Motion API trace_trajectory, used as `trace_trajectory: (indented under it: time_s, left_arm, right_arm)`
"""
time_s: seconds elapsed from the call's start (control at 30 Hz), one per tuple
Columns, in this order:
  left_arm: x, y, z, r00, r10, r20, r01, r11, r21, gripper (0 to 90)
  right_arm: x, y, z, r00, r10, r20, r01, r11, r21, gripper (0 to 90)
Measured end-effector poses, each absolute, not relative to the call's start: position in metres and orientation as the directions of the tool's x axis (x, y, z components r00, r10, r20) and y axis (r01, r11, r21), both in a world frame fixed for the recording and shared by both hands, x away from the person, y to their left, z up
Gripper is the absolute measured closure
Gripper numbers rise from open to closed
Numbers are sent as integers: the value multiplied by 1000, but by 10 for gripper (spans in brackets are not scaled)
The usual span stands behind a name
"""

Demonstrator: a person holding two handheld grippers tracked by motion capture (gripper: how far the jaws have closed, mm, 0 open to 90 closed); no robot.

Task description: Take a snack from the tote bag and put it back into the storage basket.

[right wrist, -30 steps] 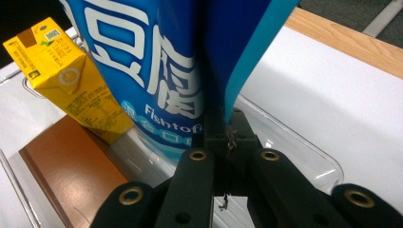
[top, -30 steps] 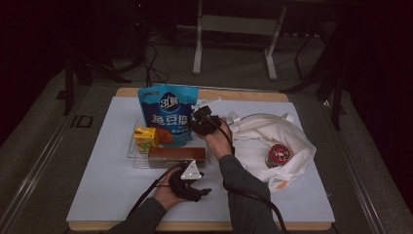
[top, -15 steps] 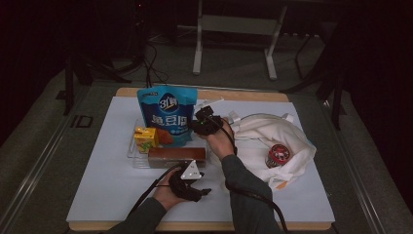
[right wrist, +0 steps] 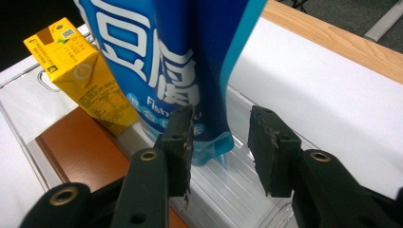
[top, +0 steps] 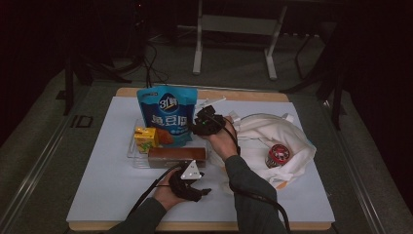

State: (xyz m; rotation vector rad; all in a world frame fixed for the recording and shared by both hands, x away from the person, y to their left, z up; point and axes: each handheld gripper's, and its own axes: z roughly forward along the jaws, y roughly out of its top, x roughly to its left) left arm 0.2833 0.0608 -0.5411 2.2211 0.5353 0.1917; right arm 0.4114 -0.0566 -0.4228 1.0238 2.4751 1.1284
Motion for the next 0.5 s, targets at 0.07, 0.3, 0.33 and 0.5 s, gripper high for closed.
trace_trajectory:
  time_s: [0.07, 0.3, 0.33, 0.5]
  left_arm:
    - [283, 61, -541, 898, 439, -40, 313, -570, 760, 366]
    - [283, 61, -541, 898, 439, -39, 311, -570, 760, 365]
    - [283, 61, -541, 898, 439, -39, 312, -570, 760, 365]
    - [283, 61, -541, 898, 439, -43, 314, -569, 760, 364]
  right_arm:
    - [410, -57, -421, -732, 678, 71, 496, 459, 737, 598]
    - [405, -61, -414, -745, 664, 72, 478, 456, 750, 589]
    - [404, -61, -413, -745, 663, 71, 478, 456, 751, 586]
    - [401, -67, -408, -751, 658, 63, 468, 461, 754, 580]
